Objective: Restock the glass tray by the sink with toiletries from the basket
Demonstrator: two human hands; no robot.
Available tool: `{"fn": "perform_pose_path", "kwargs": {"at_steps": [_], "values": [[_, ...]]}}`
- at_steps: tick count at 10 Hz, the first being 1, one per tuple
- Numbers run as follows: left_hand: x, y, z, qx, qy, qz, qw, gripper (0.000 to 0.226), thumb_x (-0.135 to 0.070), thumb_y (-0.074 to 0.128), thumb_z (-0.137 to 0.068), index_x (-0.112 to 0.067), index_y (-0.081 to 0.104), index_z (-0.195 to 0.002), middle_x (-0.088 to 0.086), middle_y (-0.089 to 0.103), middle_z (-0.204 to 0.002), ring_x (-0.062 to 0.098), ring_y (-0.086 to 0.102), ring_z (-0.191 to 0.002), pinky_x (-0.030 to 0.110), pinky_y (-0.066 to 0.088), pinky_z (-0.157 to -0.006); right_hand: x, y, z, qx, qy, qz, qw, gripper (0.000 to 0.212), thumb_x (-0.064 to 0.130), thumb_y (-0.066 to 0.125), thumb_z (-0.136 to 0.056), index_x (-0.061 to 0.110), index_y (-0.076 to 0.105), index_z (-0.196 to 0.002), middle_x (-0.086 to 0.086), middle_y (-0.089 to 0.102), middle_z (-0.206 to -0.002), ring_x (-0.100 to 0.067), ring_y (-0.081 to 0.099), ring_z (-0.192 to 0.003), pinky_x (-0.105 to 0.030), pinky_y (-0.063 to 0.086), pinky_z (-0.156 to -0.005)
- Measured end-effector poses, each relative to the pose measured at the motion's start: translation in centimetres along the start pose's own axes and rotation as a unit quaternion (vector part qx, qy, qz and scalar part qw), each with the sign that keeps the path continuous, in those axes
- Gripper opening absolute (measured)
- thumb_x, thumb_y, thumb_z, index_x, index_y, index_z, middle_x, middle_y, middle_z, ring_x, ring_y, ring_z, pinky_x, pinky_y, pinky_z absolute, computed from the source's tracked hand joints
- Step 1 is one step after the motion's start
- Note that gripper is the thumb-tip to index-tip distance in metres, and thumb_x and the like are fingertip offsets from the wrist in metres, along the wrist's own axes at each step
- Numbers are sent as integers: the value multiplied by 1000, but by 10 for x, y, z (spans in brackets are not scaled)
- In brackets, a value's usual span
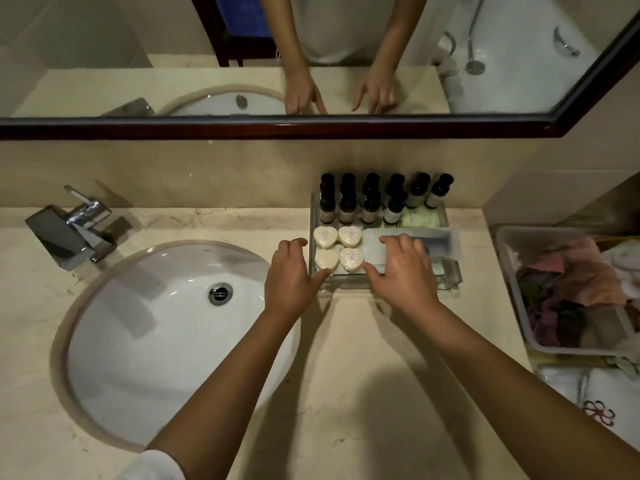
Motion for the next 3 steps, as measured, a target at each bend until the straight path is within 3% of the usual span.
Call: {"fn": "perform_pose_path", "kwargs": {"at_steps": [3], "values": [[-47,-84,-11,-6,84,-98,992,71,-35,67,-83,-13,31,-140,9,38,-134,27,46,-120,38,46,-92,5,-82,16,-25,14,-13,1000,50,44,47,-92,15,46,-132,-7,44,-133,-25,36,-125,-38,36,-101]]}}
Point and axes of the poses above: each hand's wrist, its own z-axis away from the middle knuckle, its own y-axis out of the palm, x = y × z, the point moved 8 cm from there along -z, towards the middle knuckle
